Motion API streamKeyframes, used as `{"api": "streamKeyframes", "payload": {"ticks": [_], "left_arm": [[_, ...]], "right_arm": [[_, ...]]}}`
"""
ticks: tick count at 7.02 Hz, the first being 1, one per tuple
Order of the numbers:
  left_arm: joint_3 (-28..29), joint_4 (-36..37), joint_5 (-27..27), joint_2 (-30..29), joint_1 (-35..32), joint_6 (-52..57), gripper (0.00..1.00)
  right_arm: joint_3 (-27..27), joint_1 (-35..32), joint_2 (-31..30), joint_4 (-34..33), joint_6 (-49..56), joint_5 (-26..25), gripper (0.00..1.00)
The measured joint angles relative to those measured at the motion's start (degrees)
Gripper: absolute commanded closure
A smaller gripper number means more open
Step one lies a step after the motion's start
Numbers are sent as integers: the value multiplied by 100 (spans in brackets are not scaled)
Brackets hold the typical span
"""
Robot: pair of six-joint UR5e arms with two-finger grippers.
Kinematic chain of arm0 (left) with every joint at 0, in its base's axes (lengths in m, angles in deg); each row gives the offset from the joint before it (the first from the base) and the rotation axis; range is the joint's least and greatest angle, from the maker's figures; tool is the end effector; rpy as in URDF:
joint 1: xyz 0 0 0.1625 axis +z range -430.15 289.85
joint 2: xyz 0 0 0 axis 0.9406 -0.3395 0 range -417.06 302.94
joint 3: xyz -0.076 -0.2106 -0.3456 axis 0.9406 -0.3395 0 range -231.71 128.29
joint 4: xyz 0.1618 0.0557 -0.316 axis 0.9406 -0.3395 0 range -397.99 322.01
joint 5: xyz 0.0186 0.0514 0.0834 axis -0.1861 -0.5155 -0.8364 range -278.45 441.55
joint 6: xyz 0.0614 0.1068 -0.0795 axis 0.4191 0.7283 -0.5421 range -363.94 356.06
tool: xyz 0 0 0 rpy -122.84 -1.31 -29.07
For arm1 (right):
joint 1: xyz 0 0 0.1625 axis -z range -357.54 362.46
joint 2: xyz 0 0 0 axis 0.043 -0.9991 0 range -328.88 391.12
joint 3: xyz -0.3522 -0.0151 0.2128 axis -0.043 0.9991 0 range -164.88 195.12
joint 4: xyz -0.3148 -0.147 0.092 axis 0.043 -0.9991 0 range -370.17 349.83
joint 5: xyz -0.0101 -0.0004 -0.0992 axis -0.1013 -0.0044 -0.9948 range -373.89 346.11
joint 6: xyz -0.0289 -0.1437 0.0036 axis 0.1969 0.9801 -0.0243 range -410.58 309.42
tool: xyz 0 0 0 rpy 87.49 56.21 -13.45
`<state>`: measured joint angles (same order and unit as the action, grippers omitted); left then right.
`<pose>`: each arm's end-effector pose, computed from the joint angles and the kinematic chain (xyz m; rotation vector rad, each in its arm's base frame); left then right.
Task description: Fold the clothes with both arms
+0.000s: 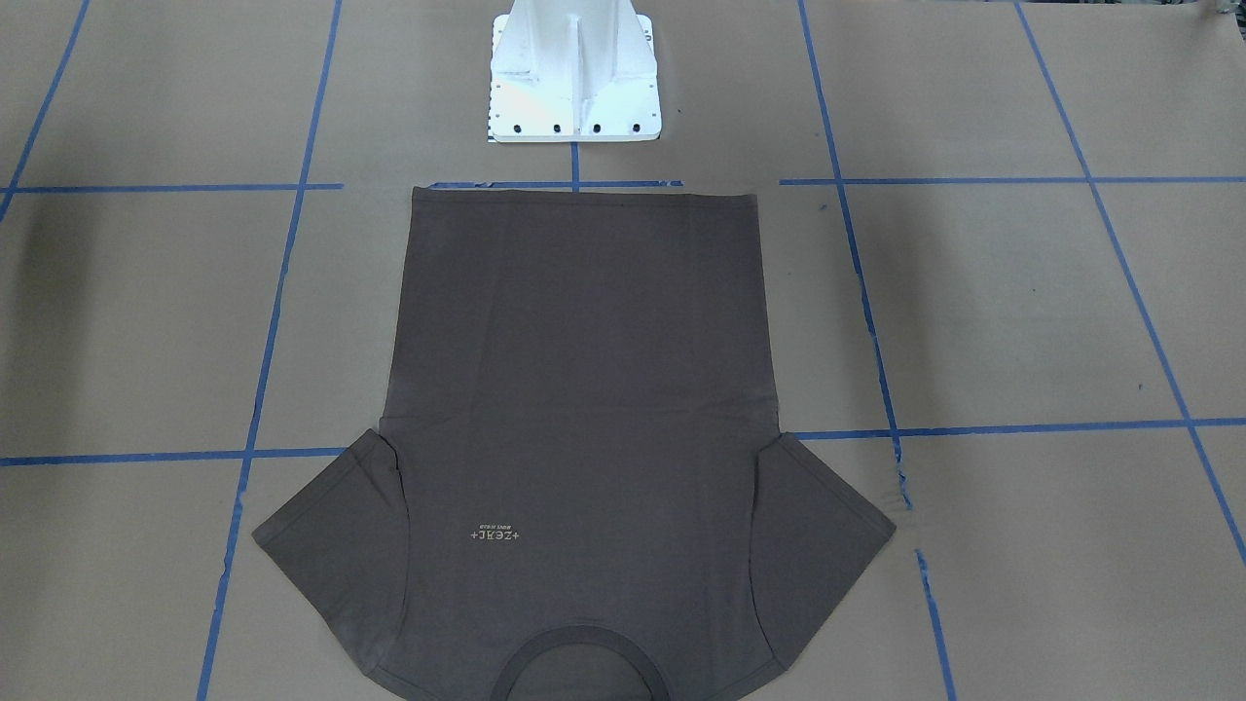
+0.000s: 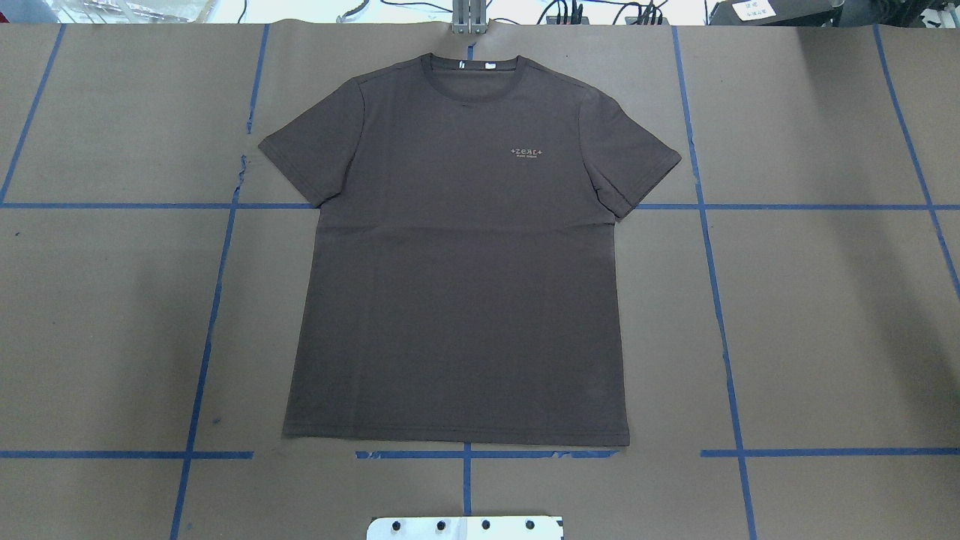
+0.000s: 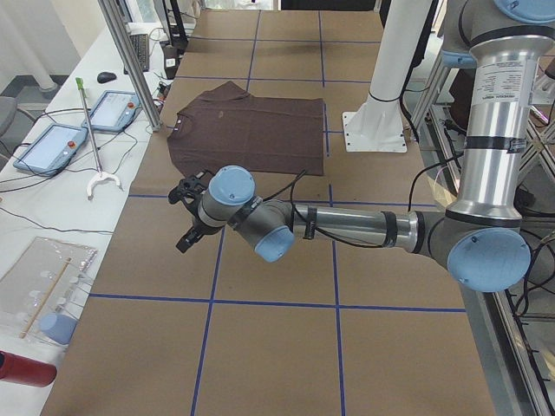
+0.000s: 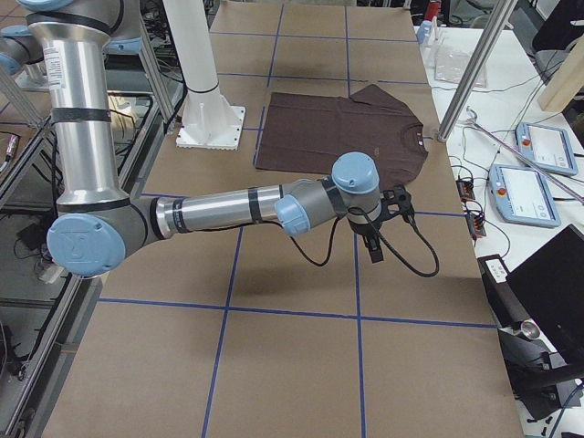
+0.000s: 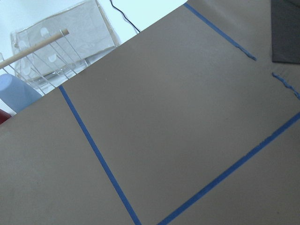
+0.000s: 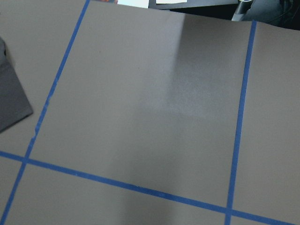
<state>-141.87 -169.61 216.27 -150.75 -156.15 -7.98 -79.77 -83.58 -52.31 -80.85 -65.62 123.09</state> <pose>0.0050 -0.5045 0.5530 0.6983 0.7892 0.3087 -0.0093 -0.5117 0.5401 0.3671 -0.8706 -0.0414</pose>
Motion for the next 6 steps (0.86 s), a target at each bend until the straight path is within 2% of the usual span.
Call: {"api": "streamKeyframes", "payload": {"ticks": [3,4,5,6], "left_arm": [[18,-43,88,-306,396,-976,0],[6,-60,89,-327,495,-1091,0],[2,-87,90,-338,540,-1132,0],[0,-125,90,-340,558,-1150,0]], "right_arm": [[539,805,1238,201,-2081,-201,1],[676,1226,1473,524,-2807,-623,3],[894,1708,1651,999,-3531,-1176,12],[1239,2157,1835,1464,-4084,-1691,16]]}}
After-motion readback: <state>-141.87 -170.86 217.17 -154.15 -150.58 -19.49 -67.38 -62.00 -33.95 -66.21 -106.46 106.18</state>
